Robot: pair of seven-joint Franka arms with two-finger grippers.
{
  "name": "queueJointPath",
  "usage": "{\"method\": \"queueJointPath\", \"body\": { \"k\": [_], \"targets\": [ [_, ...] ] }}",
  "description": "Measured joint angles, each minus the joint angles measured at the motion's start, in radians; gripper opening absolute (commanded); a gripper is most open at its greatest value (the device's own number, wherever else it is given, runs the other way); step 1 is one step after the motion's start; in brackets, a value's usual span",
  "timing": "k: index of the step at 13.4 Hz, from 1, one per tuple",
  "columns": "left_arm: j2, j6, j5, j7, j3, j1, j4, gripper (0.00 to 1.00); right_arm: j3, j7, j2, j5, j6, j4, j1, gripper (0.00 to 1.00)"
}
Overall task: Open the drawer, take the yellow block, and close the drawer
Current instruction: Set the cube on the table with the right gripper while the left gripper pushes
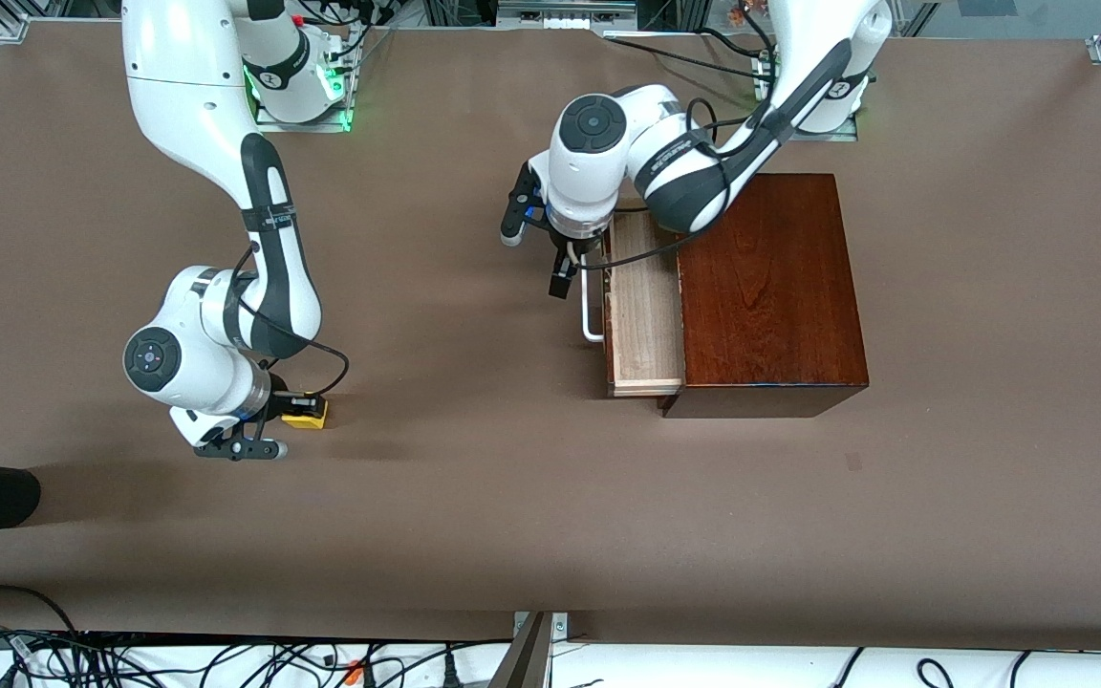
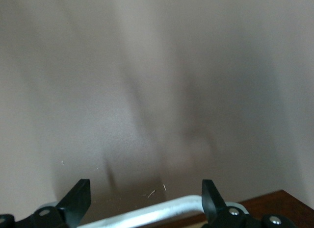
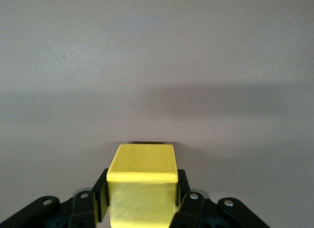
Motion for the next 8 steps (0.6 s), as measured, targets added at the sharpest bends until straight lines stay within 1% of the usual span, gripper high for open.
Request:
{"method": "queueJointPath", "body": {
  "k": [3, 6, 8],
  "targets": [
    [0.035, 0.017, 0.023, -0.004, 0.000, -0.003, 0.000, 1.00, 0.000, 0.000, 0.001, 0.011, 0.000, 0.004, 0.000, 1.00],
    [0.041, 0.018, 0.035, -0.004, 0.003, -0.003, 0.000, 1.00, -0.003, 0.001, -0.009, 0.014, -0.007, 0.021, 0.000, 1.00],
    [0.041, 0.017, 0.035, -0.008, 0.004, -0.003, 0.000, 1.00, -0.023, 0.001, -0.039, 0.014, -0.065, 0.033, 0.000, 1.00]
  ]
}}
